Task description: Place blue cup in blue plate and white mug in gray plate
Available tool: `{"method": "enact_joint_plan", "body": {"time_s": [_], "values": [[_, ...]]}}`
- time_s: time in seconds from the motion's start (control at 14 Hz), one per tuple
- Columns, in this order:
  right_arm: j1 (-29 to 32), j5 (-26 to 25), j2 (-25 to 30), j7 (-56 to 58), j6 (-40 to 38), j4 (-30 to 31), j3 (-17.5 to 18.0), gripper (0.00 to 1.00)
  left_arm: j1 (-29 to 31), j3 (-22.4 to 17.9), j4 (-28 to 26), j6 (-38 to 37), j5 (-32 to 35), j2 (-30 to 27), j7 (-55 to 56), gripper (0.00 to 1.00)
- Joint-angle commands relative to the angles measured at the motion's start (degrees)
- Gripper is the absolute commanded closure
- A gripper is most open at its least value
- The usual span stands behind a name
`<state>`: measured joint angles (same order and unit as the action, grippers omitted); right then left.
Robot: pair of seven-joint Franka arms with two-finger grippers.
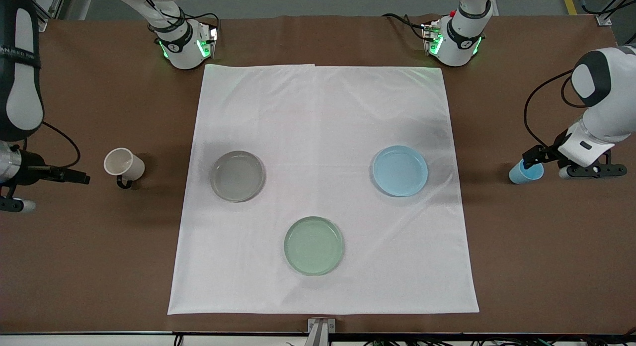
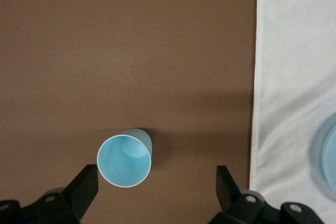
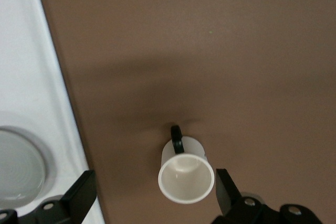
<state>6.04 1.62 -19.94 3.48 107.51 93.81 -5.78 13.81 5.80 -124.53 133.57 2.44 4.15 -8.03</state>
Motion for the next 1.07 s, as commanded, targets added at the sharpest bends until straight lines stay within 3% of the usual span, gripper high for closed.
{"method": "enact_joint_plan", "body": {"time_s": [0.0, 0.21, 0.36, 0.79, 0.93, 1.0], "values": [[0.7, 0.1, 1.8, 0.9, 11.2, 11.1, 0.6, 0.00, 3.7, 0.5, -1.9, 4.3, 0.5, 2.4, -3.8, 0.03], [1.4, 0.6, 1.7, 3.7, 23.5, 20.5, 0.7, 0.00, 6.0, 0.5, -2.1, 5.0, 0.5, 4.2, -5.4, 0.07], [2.2, 0.7, 0.5, 6.2, 28.3, 23.3, 0.8, 0.00, 8.1, 0.5, -2.1, 5.7, 0.5, 5.8, -8.3, 0.10], [2.5, 0.8, -1.7, 7.5, 29.6, 25.4, 0.9, 0.01, 10.7, 0.6, -2.5, 7.4, 0.5, 10.0, -9.5, 0.21], [2.5, 1.9, -1.8, 8.0, 30.9, 26.5, 0.9, 0.04, 10.7, 0.6, -2.5, 7.9, 0.5, 10.8, -9.5, 0.30], [2.5, 2.1, -2.0, 8.0, 31.1, 26.7, 0.9, 0.05, 10.7, 0.6, -2.5, 8.1, 0.5, 11.3, -9.5, 0.39]]}}
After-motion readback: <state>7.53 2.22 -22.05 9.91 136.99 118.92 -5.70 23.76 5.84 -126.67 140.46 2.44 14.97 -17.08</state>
